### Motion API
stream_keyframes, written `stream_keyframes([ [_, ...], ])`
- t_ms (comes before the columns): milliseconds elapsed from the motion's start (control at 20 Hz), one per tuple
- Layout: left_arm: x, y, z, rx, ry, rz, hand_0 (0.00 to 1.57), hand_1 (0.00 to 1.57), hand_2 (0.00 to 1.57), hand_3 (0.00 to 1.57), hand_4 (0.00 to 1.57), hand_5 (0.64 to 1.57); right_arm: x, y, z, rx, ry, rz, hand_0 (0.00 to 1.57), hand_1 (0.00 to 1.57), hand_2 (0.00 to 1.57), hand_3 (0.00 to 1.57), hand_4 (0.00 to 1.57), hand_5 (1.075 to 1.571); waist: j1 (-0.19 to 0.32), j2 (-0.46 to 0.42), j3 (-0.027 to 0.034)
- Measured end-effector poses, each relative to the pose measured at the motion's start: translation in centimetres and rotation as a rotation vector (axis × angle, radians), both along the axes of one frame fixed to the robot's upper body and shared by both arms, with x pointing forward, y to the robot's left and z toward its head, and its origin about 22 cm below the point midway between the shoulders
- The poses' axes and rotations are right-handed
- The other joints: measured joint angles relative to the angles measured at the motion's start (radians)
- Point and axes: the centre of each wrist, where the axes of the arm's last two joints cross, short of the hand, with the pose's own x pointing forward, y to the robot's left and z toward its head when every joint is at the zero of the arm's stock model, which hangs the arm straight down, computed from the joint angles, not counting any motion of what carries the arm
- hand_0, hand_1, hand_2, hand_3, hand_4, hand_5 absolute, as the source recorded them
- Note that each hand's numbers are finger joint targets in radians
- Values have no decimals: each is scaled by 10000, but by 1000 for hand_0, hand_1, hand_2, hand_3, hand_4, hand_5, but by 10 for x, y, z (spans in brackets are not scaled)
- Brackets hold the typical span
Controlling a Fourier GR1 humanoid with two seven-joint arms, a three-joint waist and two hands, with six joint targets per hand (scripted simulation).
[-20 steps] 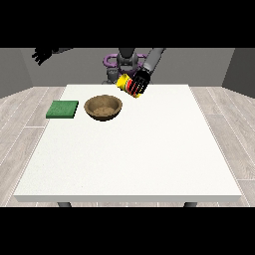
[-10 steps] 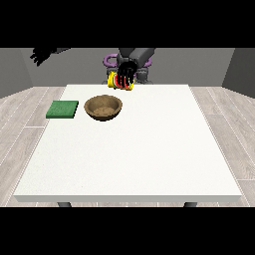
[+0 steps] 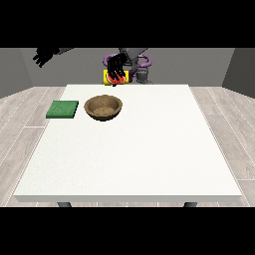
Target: Pick the cup and pour the ball into the bowl, then pick the bowl and place it on the pad
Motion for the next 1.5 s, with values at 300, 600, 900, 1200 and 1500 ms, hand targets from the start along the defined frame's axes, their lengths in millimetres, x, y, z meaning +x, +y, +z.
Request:
stream_keyframes([
  [300,-14,-14,3,970,219,-300,0,0,1102,1542,1109,1571,-1,7,-7,-13,12,-7,0,0,0,50,713,1548,44,29,-2],
  [600,-5,2,29,-2065,84,-424,1040,1040,1508,1149,1316,1562,-3,-8,-1,-102,225,-959,0,0,0,178,737,1553,1033,-153,-24],
  [900,12,44,76,-7854,217,-300,0,0,0,0,1161,1561,-7,-10,-6,-87,349,-1739,0,0,0,0,786,1556,2159,-148,-98],
  [1200,24,96,129,-13598,747,-574,0,0,0,0,1049,1567,-7,-2,-15,14,424,-2282,0,0,0,0,781,1560,3011,276,-125],
  [1500,29,172,163,-16571,1801,-2088,0,0,0,0,1053,1561,-13,14,-41,450,389,-2959,0,0,0,0,741,1567,3791,1006,-53],
])
